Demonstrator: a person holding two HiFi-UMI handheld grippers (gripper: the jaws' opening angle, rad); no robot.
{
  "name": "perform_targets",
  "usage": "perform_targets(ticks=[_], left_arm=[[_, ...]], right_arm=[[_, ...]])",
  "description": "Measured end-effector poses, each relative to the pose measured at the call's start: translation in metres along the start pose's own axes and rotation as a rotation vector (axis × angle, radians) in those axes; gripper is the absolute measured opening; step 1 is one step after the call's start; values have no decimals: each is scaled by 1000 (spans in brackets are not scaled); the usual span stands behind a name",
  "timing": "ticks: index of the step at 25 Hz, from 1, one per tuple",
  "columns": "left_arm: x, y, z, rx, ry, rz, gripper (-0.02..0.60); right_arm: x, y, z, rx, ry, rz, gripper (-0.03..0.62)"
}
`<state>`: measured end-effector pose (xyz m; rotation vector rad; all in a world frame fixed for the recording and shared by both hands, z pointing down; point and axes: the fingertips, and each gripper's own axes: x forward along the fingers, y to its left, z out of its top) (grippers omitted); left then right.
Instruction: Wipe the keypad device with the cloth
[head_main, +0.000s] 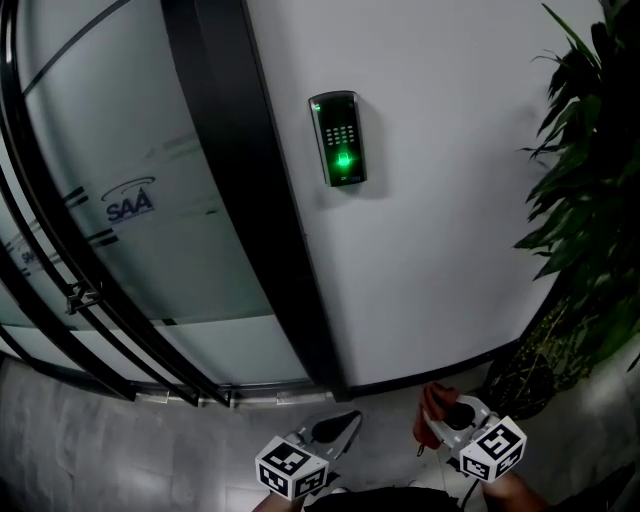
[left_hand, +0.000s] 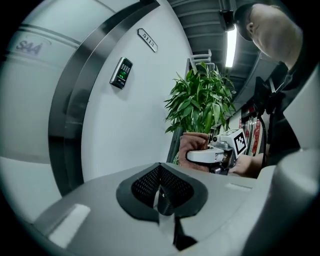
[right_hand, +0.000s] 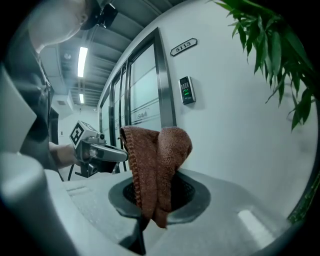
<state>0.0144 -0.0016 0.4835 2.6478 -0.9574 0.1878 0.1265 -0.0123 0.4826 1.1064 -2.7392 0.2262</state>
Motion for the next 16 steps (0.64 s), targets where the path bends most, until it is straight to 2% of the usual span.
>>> perform_targets(ticks=[5, 16], left_arm=[[-3, -2, 4, 11, -1, -43, 17], [-20, -2, -2, -22, -19, -37, 17]], right_arm=[[-4, 8, -4, 16, 9, -38, 54], [-1, 24, -19, 20, 72, -19, 54]])
